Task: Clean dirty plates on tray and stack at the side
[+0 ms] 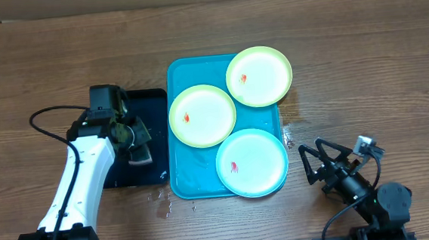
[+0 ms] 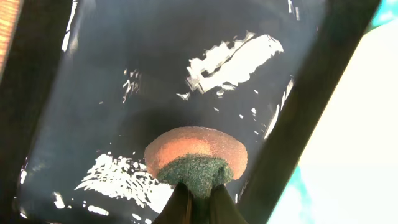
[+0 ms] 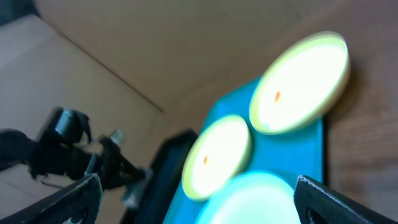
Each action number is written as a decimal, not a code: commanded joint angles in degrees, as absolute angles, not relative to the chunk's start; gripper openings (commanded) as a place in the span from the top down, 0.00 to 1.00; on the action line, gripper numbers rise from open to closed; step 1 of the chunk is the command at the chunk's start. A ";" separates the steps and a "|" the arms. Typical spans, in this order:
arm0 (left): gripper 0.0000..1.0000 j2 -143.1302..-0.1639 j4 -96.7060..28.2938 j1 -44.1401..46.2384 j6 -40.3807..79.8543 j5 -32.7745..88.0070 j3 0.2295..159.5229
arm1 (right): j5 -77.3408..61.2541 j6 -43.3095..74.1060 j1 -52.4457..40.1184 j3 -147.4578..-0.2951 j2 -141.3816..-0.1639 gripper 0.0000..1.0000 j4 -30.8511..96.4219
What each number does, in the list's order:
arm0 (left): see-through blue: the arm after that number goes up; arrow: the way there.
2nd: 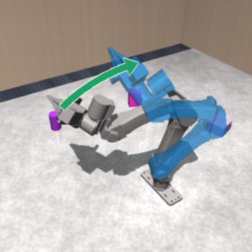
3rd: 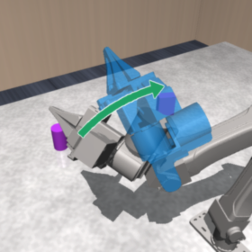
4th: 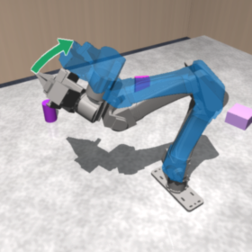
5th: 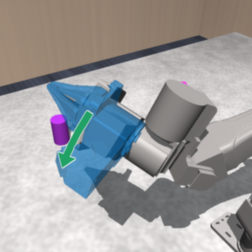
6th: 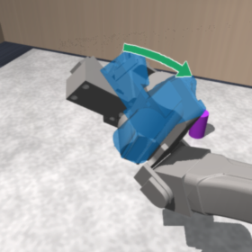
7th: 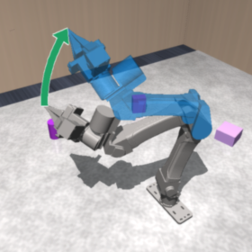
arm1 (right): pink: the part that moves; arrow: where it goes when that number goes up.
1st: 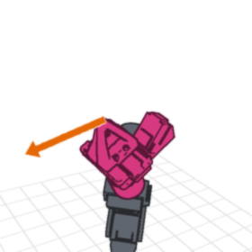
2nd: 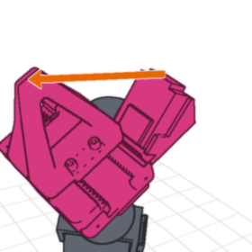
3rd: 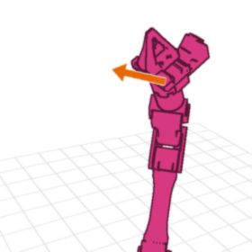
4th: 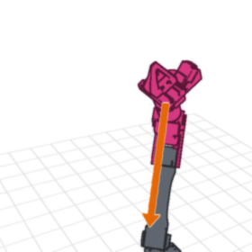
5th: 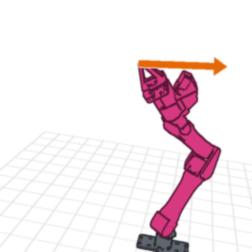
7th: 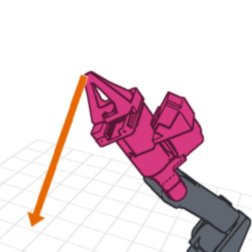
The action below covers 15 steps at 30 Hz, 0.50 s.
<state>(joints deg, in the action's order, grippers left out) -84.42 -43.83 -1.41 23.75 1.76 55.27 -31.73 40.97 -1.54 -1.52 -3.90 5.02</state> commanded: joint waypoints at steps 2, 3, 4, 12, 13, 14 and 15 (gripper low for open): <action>0.96 -83.33 -44.51 1.45 19.07 3.27 57.65 | -35.07 30.87 -1.37 -10.33 -11.90 0.00 10.07; 0.96 -83.33 -44.58 1.85 18.81 3.36 57.93 | -34.92 28.60 -1.37 -12.49 -14.24 0.00 12.05; 0.96 -83.33 -44.53 2.20 18.09 4.14 58.22 | -34.37 26.59 -1.39 -14.81 -16.88 0.00 14.17; 0.96 -83.35 -38.52 5.91 16.27 10.94 58.81 | -30.09 10.13 -2.00 -34.54 -41.17 0.05 28.95; 0.96 -83.35 -37.19 6.72 16.53 11.79 58.81 | -28.99 8.93 -2.42 -36.64 -43.90 0.11 30.48; 0.96 -83.35 -35.81 7.66 17.02 12.25 58.81 | -27.83 8.27 -3.01 -38.74 -46.61 0.16 31.90; 0.96 -83.40 -34.22 8.86 17.96 12.29 58.81 | -26.52 8.23 -3.66 -40.56 -49.17 0.23 33.04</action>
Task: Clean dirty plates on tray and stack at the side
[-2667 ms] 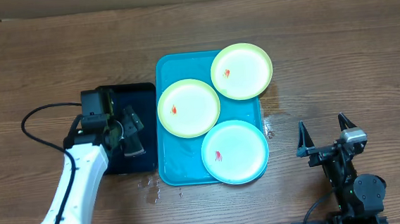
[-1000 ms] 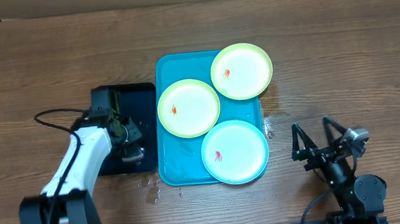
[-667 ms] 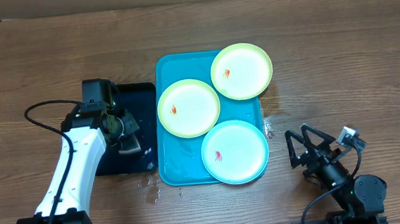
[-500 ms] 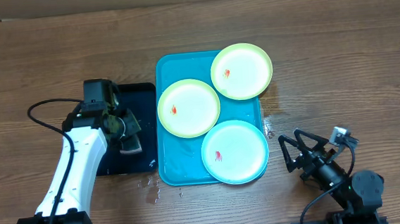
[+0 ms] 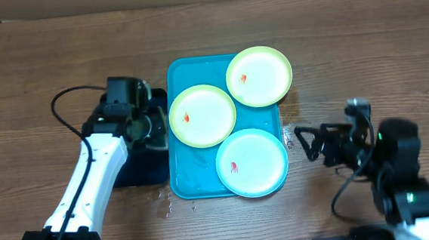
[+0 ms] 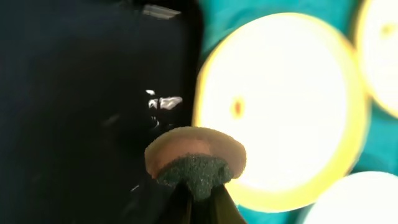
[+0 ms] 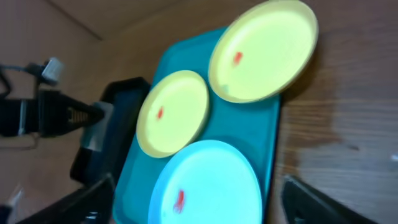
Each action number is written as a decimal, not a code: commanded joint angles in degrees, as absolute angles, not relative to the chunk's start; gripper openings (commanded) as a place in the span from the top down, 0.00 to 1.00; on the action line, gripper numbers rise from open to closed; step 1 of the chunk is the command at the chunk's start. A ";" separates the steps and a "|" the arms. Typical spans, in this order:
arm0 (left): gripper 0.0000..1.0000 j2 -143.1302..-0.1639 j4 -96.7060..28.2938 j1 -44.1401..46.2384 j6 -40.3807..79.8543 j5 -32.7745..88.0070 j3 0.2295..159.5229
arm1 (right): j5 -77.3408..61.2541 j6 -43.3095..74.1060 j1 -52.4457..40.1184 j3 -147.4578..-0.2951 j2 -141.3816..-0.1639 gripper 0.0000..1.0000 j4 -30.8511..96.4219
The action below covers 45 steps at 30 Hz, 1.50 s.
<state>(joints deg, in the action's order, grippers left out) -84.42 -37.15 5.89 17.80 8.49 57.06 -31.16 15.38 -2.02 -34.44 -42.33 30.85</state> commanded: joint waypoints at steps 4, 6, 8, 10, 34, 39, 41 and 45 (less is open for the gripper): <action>0.96 -84.42 -28.84 13.65 21.19 11.09 58.81 | -22.79 8.23 -8.23 -45.98 -58.37 0.46 34.79; 0.96 -85.89 -26.83 15.57 23.79 9.65 58.81 | -19.81 8.27 -11.22 -47.46 -61.95 0.54 34.68; 0.96 -88.05 -24.99 16.78 26.02 9.21 58.81 | -15.62 9.02 -14.83 -48.49 -65.52 0.63 34.11; 0.96 -90.43 -23.31 17.32 27.97 8.99 58.81 | -11.70 11.05 -17.82 -49.06 -68.40 0.63 32.86; 0.96 -104.73 -13.63 17.32 33.65 3.49 59.51 | -6.09 19.79 -28.93 -61.25 -94.35 0.67 25.32; 0.96 -104.73 -13.74 17.32 33.65 -0.34 59.51 | -6.22 19.75 -30.02 -61.25 -96.03 0.67 24.25; 0.96 -104.73 -13.69 17.32 33.65 -0.62 59.51 | -6.15 19.77 -30.85 -61.25 -97.25 0.67 23.59; 0.96 -104.73 -13.74 17.34 33.61 -0.45 59.51 | -6.04 20.03 -31.77 -61.25 -99.98 0.66 22.52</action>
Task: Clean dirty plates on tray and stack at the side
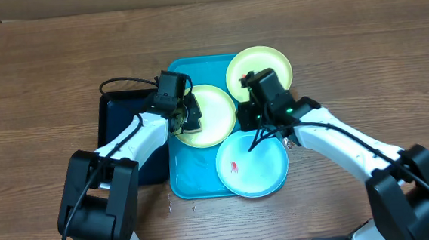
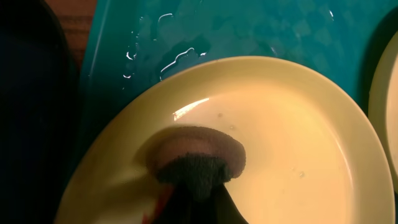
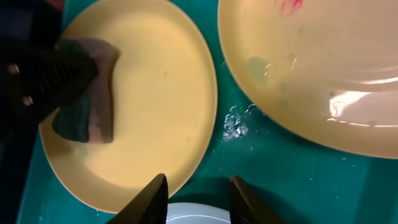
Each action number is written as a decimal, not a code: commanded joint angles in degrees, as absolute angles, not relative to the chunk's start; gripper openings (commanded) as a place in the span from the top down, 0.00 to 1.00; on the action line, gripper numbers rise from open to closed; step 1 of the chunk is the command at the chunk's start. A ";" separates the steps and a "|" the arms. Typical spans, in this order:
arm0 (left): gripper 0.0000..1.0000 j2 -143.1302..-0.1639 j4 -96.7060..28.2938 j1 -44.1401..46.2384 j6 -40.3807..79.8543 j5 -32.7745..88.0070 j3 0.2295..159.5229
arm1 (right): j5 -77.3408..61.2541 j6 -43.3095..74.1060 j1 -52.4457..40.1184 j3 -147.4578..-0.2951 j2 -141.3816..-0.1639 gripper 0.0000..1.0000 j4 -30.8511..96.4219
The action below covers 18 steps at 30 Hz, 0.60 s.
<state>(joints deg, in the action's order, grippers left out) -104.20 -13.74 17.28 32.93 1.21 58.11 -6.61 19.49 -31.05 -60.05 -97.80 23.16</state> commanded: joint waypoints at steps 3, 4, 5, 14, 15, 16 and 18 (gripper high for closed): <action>0.96 -104.73 -13.96 17.34 33.63 -0.40 59.51 | -6.04 20.27 -31.81 -61.25 -101.49 0.64 21.41; 0.96 -104.73 -14.06 17.34 33.65 -0.40 59.51 | -6.00 20.47 -31.81 -61.25 -101.97 0.63 20.99; 0.96 -104.73 -14.17 17.34 33.65 -0.38 59.51 | -5.98 20.71 -31.81 -61.25 -102.41 0.63 20.56; 0.96 -104.73 -14.72 17.34 33.69 0.01 59.51 | -6.00 21.32 -31.88 -61.25 -104.22 0.63 15.18; 0.96 -104.73 -14.72 17.34 33.71 -0.01 59.51 | -6.00 21.32 -31.88 -61.25 -104.44 0.64 15.09; 0.96 -104.73 -14.72 17.34 33.91 -0.01 59.51 | -6.00 21.34 -31.94 -61.25 -104.62 0.64 15.09; 0.96 -104.73 -14.68 17.34 33.95 -0.01 59.51 | -5.76 21.52 -32.10 -61.25 -105.08 0.67 15.03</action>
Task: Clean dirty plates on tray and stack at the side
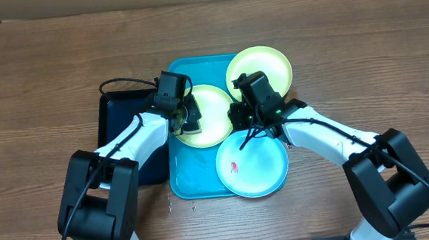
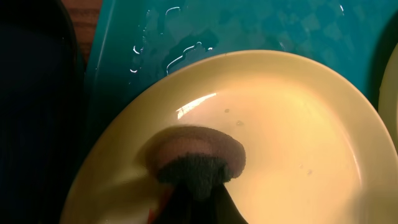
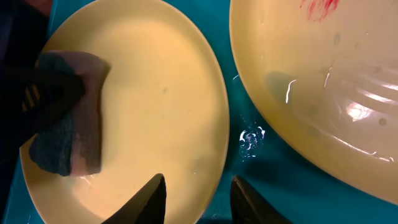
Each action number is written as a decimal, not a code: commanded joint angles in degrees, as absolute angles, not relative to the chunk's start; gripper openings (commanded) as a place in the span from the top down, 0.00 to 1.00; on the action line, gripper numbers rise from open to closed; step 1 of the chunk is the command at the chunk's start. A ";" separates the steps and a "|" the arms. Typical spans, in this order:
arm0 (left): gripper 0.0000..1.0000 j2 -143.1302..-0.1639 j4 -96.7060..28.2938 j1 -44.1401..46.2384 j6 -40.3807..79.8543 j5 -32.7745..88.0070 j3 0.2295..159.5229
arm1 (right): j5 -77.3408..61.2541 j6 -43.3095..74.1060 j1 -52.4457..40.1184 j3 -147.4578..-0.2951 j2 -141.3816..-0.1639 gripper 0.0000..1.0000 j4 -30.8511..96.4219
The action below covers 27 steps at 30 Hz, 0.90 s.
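A teal tray [image 1: 184, 175] holds a middle yellow-green plate [image 1: 214, 109], a back yellow-green plate [image 1: 271, 67] and a blue plate [image 1: 252, 166] with a red stain. My left gripper [image 2: 193, 199] is shut on a sponge [image 2: 196, 155], orange with a green scouring side, pressed on the middle plate's [image 2: 286, 137] left part. A red smear [image 2: 163, 200] shows beside the fingers. My right gripper [image 3: 199, 199] stands open over the middle plate's [image 3: 155, 93] right rim, one finger on each side. The back plate [image 3: 323, 106] carries a red stain at its top.
A black tray [image 1: 125, 141] lies on the wooden table just left of the teal tray. Water droplets sit on the teal tray [image 3: 249, 138] between the plates and on the table by its front left corner. Both arms cross over the tray's middle.
My right gripper has shifted a little left and closer onto the middle plate's right rim, still open. The left gripper and sponge stay on the plate's left part, barely moved.
First my left gripper held the sponge over the black tray while the right arm sat at the table's front right. Then the sponge was at the teal tray's edge. Later it lay on the middle plate, with the right gripper open at that plate's rim, as now.
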<state>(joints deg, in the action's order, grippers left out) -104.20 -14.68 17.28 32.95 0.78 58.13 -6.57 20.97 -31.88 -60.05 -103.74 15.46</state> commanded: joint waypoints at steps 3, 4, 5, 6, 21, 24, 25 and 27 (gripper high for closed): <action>0.96 -104.73 -14.68 17.34 34.48 -0.01 59.51 | -4.32 22.61 -32.53 -61.25 -105.93 0.67 14.83; 0.96 -104.73 -14.70 17.34 34.61 -0.01 59.51 | -4.36 22.63 -32.58 -61.25 -106.13 0.67 14.68; 0.96 -104.73 -14.70 17.34 34.76 -0.01 59.51 | -4.36 22.79 -32.64 -61.25 -106.32 0.68 14.57; 0.96 -104.73 -14.63 17.34 34.76 0.01 59.51 | -4.36 22.79 -32.64 -61.28 -106.45 0.69 14.41; 0.96 -104.73 -14.50 17.34 34.81 -0.01 59.51 | -4.95 23.24 -33.39 -61.28 -110.02 0.75 12.01; 0.96 -104.73 -14.50 17.34 34.79 0.01 59.51 | -4.95 24.29 -33.69 -61.28 -110.34 0.82 11.42; 0.96 -104.73 -14.50 17.34 34.81 0.05 59.51 | -4.97 24.29 -33.71 -61.28 -110.34 0.84 11.14; 0.96 -104.73 -14.26 17.47 34.96 0.54 59.51 | -4.97 24.40 -33.69 -61.54 -110.34 0.90 11.07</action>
